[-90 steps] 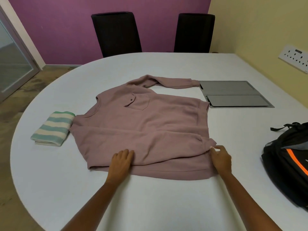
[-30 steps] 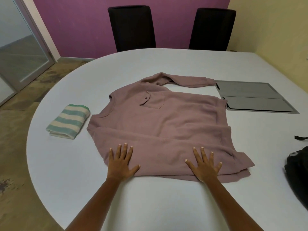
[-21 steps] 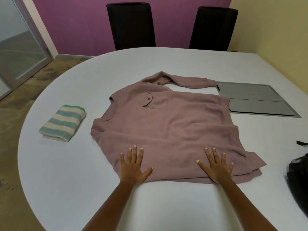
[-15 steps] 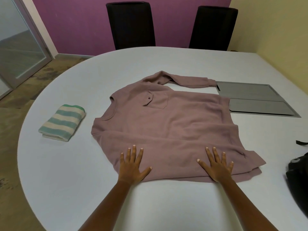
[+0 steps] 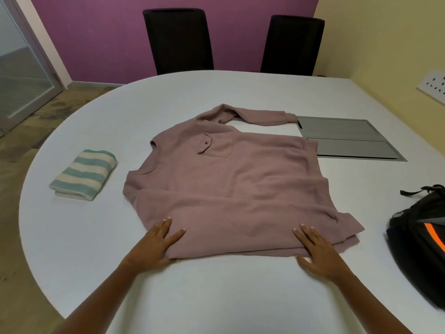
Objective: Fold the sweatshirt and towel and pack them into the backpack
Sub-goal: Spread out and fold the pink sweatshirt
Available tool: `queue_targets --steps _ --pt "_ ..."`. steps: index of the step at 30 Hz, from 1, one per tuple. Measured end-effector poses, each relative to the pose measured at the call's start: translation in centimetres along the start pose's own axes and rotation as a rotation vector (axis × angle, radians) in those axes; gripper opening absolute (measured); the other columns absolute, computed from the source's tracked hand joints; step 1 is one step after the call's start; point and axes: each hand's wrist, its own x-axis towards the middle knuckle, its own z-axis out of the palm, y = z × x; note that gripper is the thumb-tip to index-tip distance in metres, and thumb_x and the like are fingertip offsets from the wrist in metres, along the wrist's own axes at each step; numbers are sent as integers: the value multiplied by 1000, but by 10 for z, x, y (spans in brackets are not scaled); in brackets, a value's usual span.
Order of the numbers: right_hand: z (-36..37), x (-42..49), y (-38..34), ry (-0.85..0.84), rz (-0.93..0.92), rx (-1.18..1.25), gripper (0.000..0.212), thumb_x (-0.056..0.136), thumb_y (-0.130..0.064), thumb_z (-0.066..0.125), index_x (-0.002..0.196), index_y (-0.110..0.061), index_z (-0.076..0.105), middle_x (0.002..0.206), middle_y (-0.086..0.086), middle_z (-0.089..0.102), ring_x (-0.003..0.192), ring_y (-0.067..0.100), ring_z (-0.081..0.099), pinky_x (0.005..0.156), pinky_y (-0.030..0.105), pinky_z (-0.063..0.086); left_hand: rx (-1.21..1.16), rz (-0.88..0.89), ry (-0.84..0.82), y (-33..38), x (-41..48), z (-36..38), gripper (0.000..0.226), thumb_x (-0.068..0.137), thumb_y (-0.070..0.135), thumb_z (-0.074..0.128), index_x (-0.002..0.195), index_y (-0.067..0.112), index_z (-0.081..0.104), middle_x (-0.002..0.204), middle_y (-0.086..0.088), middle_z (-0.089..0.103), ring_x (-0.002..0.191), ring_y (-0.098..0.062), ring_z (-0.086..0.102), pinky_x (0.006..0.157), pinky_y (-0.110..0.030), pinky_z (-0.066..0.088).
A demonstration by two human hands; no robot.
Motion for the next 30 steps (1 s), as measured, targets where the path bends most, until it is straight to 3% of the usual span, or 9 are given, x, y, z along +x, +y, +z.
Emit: queue_targets --steps 4,7,9,12,17,21,23,27,30 --pt "-5 -3 5 -29 3 -51 75 55 -8 62 127 -13 40 113 17 66 92 34 69 68 38 56 -40 77 132 -1 5 5 80 49 37 86 118 25 47 97 -16 70 81 -27 72 64 -27 57" --pt "1 2 3 58 13 -126 87 34 9 82 113 -4 49 98 20 70 75 33 71 53 36 56 -187 163 209 1 -2 -19 29 87 40 45 101 26 67 84 -4 73 66 -12 71 58 -15 51" --pt "8 6 5 87 64 -145 84 22 10 84 102 3 61 92 22 71 68 34 70 45 37 54 -204 161 197 4 -5 -33 64 93 53 22 93 19 75 86 -1 74 71 -11 72 64 -14 50" --pt "2 5 3 35 122 -263 39 47 1 73 86 5 71 87 21 71 63 35 68 41 40 50 -440 54 210 9 -10 -43 84 78 74 27 110 7 67 110 -5 68 100 -18 64 83 -19 44" --pt "-19 -11 12 129 95 -250 40 70 -24 35 76 -6 70 78 9 71 65 24 69 53 49 50 -714 -73 170 4 -7 -55 47 91 49 46 70 9 57 69 -2 56 63 -7 48 64 -18 35" --pt "-51 -20 17 66 147 -82 24 90 -28 43 107 -22 59 113 -3 60 114 16 56 106 57 19 -713 -156 74 -7 -1 -73 53 94 39 47 50 15 30 49 1 33 49 -11 31 50 -19 30" --pt "-68 -24 17 36 102 65 22 81 -45 29 79 -34 48 82 -12 59 80 3 57 111 51 12 -753 -155 9 -13 -1 -81 56 91 50 45 50 17 27 48 3 30 47 -10 31 49 -19 28" --pt "-95 -19 18 -19 110 133 52 67 -55 17 71 -21 56 63 -4 54 64 12 54 76 28 41 -872 -237 -165 -24 -1 -95 53 95 47 38 50 19 30 48 5 34 49 -11 37 50 -15 34" --pt "-116 -5 11 -100 156 131 50 69 -60 27 60 -18 52 62 -1 55 61 17 50 56 21 32 -936 -269 -266 -35 3 -109 56 94 52 33 58 14 53 63 -1 56 66 -14 55 65 -18 43"
